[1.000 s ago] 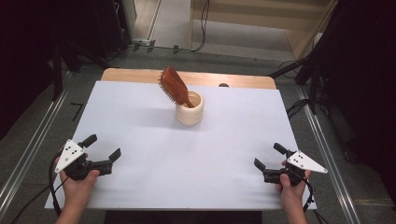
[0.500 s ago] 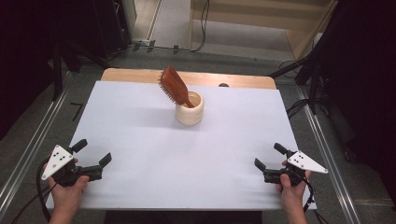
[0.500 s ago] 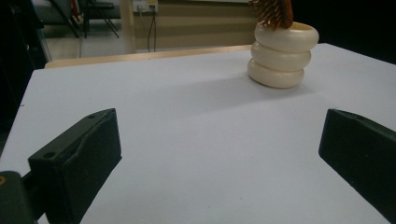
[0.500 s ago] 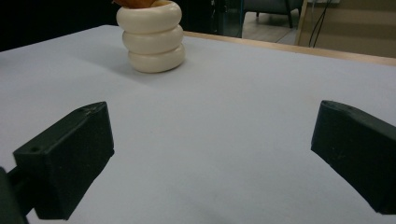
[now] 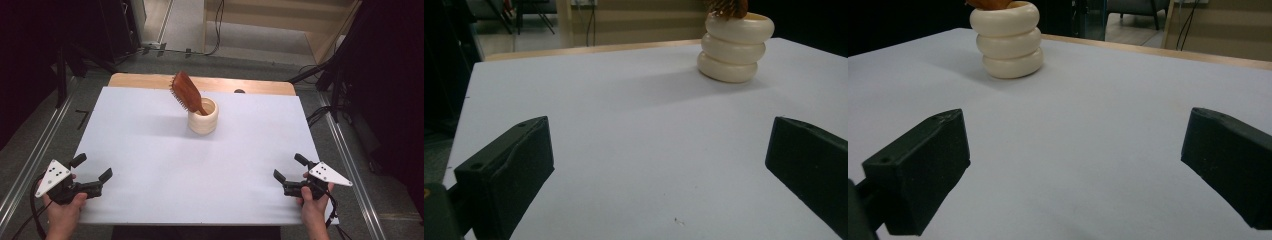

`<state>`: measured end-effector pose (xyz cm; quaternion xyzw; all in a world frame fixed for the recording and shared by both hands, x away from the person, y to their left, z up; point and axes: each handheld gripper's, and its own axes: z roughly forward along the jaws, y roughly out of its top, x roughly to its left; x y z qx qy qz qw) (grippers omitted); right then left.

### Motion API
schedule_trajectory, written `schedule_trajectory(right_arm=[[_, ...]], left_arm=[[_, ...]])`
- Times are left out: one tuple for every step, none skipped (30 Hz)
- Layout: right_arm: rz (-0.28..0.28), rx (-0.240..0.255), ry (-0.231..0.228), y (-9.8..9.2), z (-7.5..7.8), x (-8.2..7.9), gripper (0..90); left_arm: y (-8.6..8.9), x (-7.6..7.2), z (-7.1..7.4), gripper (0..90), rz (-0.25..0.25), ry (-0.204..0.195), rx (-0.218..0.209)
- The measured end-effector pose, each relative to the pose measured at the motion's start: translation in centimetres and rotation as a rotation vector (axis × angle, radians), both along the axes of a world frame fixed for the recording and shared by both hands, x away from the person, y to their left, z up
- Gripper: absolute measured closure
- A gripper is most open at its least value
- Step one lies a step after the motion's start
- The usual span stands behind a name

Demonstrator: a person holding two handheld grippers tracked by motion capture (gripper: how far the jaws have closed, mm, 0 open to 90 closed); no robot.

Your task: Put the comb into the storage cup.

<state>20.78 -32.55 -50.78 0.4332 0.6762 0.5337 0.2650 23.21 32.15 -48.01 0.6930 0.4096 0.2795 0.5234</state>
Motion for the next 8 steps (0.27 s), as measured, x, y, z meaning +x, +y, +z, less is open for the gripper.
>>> schedule_trajectory(right_arm=[[0.002, 0.001, -0.002, -0.01, 0.0, 0.01, 0.0], [0.001, 0.001, -0.002, -0.02, 0.0, 0.01, 0.0], [0.002, 0.001, -0.003, -0.04, -0.02, 0.02, 0.0], [0.002, 0.001, -0.004, -0.07, -0.02, 0.03, 0.0], [0.002, 0.001, -0.005, -0.08, -0.03, 0.03, 0.0], [-0.001, 0.0, -0.002, -0.1, -0.03, 0.0, 0.0], [-0.001, 0.003, 0.0, -0.12, -0.03, -0.03, 0.0], [-0.003, 0.003, -0.001, -0.15, -0.04, -0.05, 0.0]], left_arm=[[0.1, -0.07, 0.0, 0.0, 0.006, -0.006, 0.004], [0.22, -0.09, -0.01, 0.0, 0.007, -0.007, 0.007], [0.37, -0.1, -0.01, 0.0, 0.007, -0.005, 0.004], [0.48, -0.09, -0.03, 0.0, 0.008, -0.005, -0.001], [0.54, -0.09, -0.06, 0.0, 0.01, -0.004, 0.001], [0.57, -0.07, -0.12, 0.0, 0.012, -0.001, -0.006], [0.62, -0.06, -0.16, 0.0, 0.012, 0.001, -0.01], [0.66, -0.01, -0.21, 0.0, 0.011, 0.001, -0.014]])
